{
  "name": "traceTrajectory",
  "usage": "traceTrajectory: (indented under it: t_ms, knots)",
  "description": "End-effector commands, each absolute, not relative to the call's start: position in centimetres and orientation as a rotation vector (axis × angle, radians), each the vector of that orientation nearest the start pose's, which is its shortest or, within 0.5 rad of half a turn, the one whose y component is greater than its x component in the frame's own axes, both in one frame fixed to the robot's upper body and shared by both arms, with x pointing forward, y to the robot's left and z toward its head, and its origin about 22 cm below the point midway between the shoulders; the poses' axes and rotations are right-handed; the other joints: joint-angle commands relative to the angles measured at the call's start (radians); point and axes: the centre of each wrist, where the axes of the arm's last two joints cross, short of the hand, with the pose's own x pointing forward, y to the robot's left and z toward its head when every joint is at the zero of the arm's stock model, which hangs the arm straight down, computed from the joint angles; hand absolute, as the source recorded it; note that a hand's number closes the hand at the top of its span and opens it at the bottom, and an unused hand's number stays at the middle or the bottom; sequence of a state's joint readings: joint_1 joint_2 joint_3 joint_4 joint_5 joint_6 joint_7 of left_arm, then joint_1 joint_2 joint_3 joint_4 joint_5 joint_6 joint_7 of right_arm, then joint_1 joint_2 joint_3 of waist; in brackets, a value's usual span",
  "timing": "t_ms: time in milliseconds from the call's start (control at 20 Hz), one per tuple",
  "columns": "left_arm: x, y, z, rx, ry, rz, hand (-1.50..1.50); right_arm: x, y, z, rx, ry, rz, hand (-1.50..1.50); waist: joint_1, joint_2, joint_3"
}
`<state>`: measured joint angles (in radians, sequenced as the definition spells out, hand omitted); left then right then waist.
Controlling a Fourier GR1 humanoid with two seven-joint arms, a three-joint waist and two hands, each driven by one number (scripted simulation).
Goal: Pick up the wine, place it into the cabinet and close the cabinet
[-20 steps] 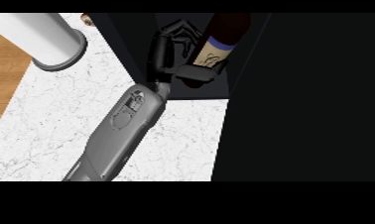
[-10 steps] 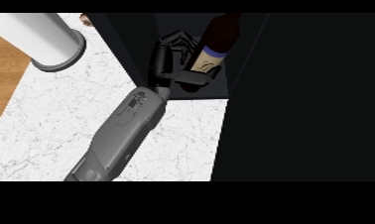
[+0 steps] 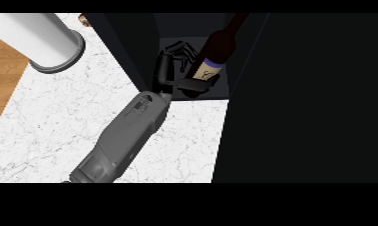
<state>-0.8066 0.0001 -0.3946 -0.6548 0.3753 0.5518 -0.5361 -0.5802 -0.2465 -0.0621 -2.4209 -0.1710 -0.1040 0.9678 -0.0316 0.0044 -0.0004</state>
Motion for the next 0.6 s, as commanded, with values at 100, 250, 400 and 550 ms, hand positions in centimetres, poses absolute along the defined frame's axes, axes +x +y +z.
traceTrajectory:
  t_ms: [100,250,400,550]
  knots:
    - [38.1,9.0,-1.1,0.142,-1.907,-0.106,1.5,15.8,-21.7,27.8,0.176,-1.998,0.274,-1.5,-0.003,0.003,0.0]
    - [39.5,9.1,0.2,0.133,-1.92,-0.043,1.5,17.1,-21.2,28.5,0.2,-1.984,0.271,-1.5,-0.003,0.004,0.0]
    - [39.4,10.0,-0.8,0.129,-1.894,-0.005,1.5,15.6,-21.7,27.5,0.206,-1.978,0.27,-1.5,-0.007,0.004,0.0]
    - [40.5,9.9,0.5,0.09,-1.865,0.059,1.5,16.5,-21.4,28.6,0.203,-1.99,0.263,-1.5,-0.009,0.006,0.0]
